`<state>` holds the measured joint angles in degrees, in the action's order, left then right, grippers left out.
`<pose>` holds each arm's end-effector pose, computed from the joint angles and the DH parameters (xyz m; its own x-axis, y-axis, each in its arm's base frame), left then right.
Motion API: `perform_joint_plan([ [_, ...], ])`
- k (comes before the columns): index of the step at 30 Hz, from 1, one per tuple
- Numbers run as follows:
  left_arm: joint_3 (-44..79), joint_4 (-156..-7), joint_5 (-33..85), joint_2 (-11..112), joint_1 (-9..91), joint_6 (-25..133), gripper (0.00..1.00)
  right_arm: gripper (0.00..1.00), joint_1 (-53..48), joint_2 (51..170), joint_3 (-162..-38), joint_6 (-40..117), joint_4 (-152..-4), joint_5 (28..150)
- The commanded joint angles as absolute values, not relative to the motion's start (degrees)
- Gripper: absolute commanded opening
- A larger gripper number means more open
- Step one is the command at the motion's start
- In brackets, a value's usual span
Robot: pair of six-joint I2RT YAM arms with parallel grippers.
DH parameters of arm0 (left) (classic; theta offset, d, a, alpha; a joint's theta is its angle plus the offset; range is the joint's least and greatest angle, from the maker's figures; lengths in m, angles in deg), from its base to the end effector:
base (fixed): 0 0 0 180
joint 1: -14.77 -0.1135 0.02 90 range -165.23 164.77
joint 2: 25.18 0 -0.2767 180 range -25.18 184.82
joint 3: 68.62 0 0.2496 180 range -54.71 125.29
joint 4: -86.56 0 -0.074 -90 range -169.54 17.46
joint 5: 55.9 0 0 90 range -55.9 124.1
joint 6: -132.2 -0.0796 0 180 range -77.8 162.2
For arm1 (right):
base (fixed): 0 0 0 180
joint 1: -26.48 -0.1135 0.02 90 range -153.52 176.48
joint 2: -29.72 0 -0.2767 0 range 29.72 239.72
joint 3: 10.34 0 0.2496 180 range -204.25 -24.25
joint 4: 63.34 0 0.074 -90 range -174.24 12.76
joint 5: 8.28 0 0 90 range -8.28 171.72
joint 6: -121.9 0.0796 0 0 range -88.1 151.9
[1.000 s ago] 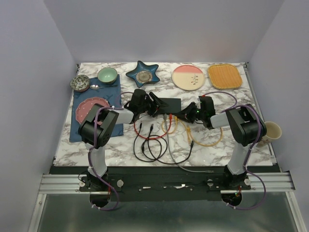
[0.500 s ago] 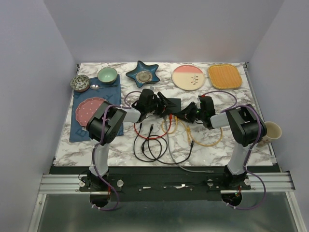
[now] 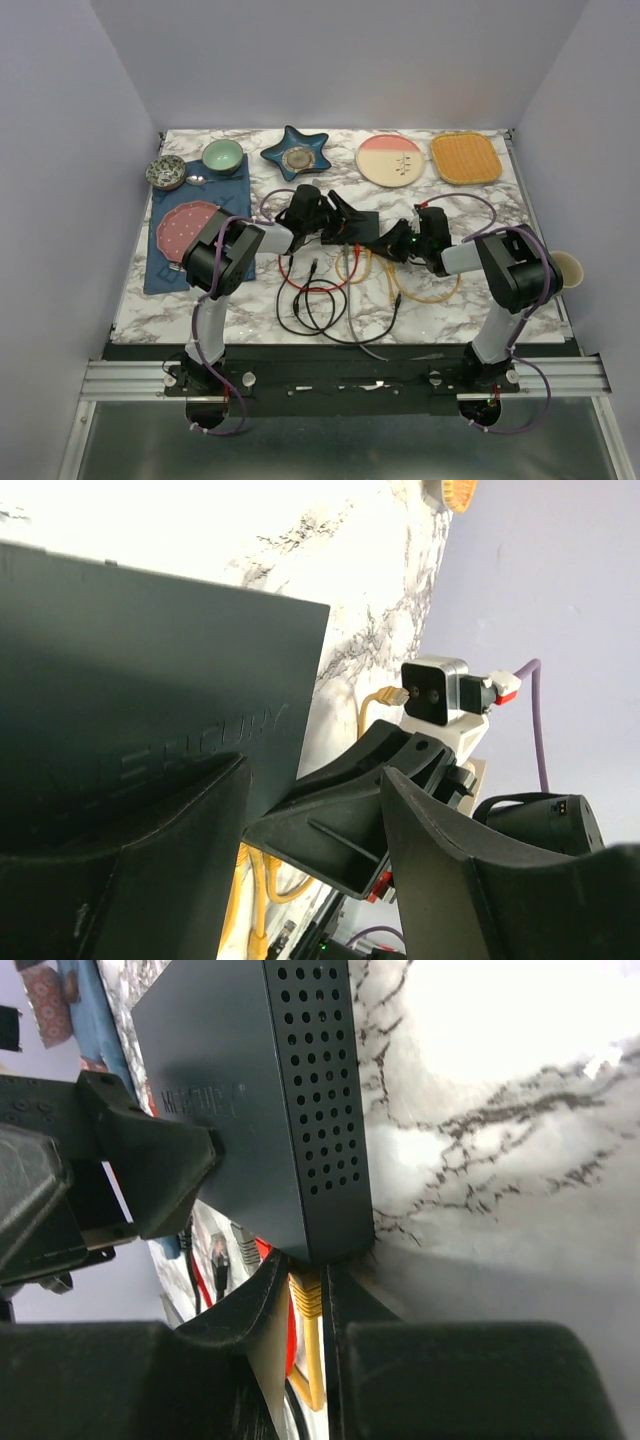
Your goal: Pull the plug from the switch port
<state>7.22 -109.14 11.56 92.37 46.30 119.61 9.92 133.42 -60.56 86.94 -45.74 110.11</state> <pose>0.3820 -0.2702 0.1281 -0.8394 -0.5425 -0.0318 -0.1955 0.3561 -0.9137 0.3254 0.1363 0.0973 -0.8300 0.5054 -0.2359 0.1051 0.5572 0.8237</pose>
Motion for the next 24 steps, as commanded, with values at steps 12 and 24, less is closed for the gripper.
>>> perform_joint_plan([
  [12, 2.51, -109.77, 10.90, 90.74, 47.91, 118.93, 0.69, 0.01, 9.60, 136.33, -67.66, 84.10, -55.79, 109.59],
  [24, 2.86, -106.09, 10.63, 90.48, 49.66, 117.44, 0.69, 0.01, 9.60, 136.51, -68.64, 82.79, -57.91, 108.80],
])
